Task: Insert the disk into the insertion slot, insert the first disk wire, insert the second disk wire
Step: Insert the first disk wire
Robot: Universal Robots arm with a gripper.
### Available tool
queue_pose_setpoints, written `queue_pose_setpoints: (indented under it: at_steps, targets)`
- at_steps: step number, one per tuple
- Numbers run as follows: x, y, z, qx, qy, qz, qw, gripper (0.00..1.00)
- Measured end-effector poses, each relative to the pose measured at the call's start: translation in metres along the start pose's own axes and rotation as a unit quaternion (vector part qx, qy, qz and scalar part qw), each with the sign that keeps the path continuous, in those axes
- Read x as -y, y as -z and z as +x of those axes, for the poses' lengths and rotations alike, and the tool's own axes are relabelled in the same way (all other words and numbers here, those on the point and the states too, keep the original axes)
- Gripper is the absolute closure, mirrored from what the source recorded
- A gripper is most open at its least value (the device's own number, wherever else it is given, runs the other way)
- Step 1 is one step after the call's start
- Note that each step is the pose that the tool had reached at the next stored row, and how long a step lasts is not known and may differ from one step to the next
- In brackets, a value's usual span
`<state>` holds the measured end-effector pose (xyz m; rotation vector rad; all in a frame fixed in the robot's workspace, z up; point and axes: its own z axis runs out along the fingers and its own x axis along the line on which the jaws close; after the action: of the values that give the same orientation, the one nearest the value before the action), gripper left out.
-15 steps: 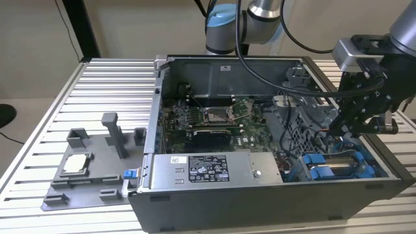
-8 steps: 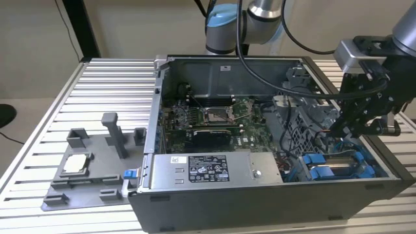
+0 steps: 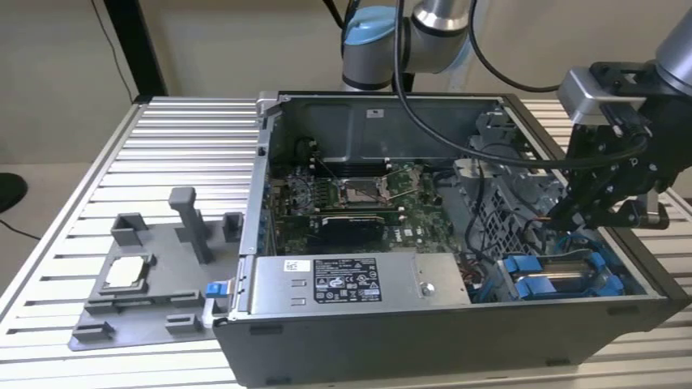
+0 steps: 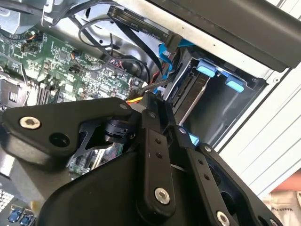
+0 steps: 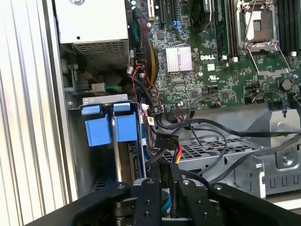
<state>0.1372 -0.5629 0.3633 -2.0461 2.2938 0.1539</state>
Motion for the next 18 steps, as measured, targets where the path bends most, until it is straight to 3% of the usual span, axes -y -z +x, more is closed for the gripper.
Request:
queue_pose_setpoints:
  at_steps: [2,6,8,9,12,18]
  targets:
    - [0.0000,-0.0002,0.0001,-0.0011,0.000,0.0001,1.00000,1.00]
    - [0.0018,-0.0006,0.0000,-0.0240,0.000,0.0028,0.99971,1.00]
    - [0.0034,-0.0012,0.0000,-0.0324,-0.001,0.0038,0.99947,1.00]
    - [0.0042,-0.0019,0.0000,-0.0349,-0.001,0.0041,0.99938,1.00]
    - [0.0061,-0.0053,0.0002,-0.0392,0.000,0.0046,0.99922,1.00]
    - [0.0074,-0.0117,0.0008,-0.0398,0.011,0.0115,0.99908,1.00]
